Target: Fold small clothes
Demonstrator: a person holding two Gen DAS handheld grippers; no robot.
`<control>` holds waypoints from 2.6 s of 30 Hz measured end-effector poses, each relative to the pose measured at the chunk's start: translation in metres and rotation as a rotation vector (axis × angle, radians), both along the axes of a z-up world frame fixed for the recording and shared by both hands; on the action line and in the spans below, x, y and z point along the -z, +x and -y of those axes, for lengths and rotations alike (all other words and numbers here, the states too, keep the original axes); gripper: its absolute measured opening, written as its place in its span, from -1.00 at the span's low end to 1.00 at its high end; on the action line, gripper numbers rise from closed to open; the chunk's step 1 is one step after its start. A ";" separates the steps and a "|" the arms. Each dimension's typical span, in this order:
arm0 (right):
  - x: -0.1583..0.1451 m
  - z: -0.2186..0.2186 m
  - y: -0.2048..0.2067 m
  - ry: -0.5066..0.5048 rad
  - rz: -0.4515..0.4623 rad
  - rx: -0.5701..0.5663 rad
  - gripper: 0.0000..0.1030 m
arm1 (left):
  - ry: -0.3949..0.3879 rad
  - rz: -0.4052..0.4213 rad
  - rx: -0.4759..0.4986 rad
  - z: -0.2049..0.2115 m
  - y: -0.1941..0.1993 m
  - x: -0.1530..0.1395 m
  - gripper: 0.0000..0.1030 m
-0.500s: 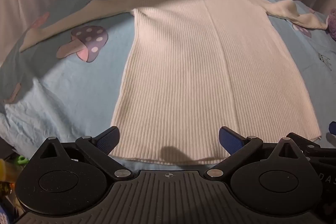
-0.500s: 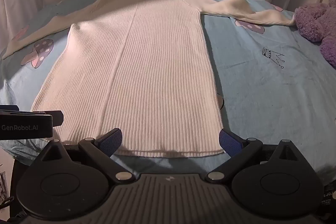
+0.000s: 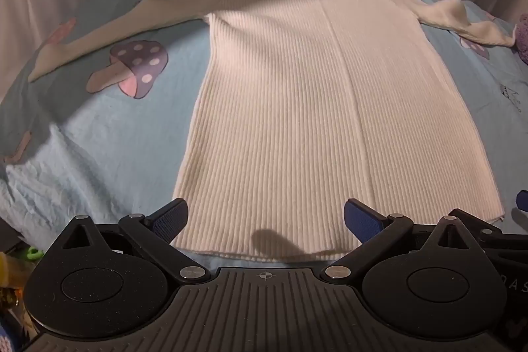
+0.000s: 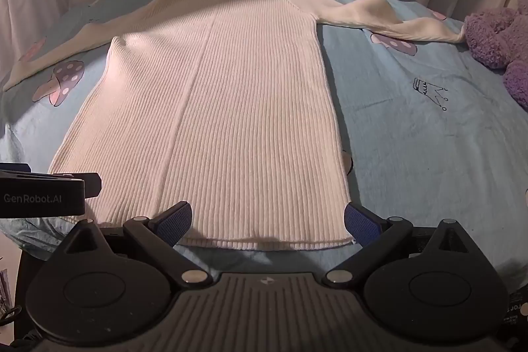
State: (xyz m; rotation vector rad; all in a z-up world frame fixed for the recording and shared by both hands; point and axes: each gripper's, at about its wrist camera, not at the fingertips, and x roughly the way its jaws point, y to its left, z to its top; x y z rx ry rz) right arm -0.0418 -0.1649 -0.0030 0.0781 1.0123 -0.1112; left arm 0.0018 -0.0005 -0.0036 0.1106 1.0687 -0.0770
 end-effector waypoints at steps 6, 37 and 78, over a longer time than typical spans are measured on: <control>0.002 0.001 0.000 0.002 -0.003 -0.001 0.92 | -0.002 -0.007 -0.005 -0.002 0.001 -0.001 1.00; 0.003 0.003 0.002 0.013 -0.008 -0.007 0.92 | 0.005 -0.016 -0.012 -0.003 0.001 0.001 1.00; 0.007 0.003 0.003 0.020 -0.029 -0.012 0.92 | 0.012 -0.040 -0.016 -0.003 0.004 0.000 1.00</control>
